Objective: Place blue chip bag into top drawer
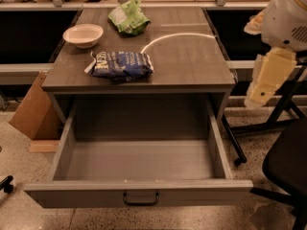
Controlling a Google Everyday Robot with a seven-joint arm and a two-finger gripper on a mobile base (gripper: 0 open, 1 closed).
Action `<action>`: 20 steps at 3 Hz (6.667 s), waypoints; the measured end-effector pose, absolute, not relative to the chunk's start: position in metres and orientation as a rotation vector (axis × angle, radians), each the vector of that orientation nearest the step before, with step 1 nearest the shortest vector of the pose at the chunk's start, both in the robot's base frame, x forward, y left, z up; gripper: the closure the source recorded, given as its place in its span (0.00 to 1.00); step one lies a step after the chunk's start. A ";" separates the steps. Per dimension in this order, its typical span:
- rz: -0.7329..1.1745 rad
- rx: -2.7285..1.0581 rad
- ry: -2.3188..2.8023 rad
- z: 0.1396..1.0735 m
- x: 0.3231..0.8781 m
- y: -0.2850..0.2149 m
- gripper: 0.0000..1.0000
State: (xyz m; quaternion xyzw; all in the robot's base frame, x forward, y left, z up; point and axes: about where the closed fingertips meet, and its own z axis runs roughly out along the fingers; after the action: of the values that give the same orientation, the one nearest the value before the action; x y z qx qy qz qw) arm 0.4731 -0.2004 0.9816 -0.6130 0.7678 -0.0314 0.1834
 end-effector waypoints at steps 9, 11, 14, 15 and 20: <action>0.243 -1.875 1.935 0.840 0.691 0.051 0.16; 0.176 -1.825 1.877 0.861 0.682 0.038 0.62; 0.358 -1.708 1.659 0.934 0.566 0.016 1.00; 0.355 -1.715 1.656 0.933 0.566 0.018 1.00; 0.520 -1.639 1.927 0.717 0.523 0.094 0.62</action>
Offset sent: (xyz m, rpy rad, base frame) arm 0.0408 0.0258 0.0034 0.0430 -0.0345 0.0448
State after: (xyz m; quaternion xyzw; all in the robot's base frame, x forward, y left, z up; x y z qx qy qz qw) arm 0.5226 0.0937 0.7173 -0.6100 0.7172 0.1934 0.2757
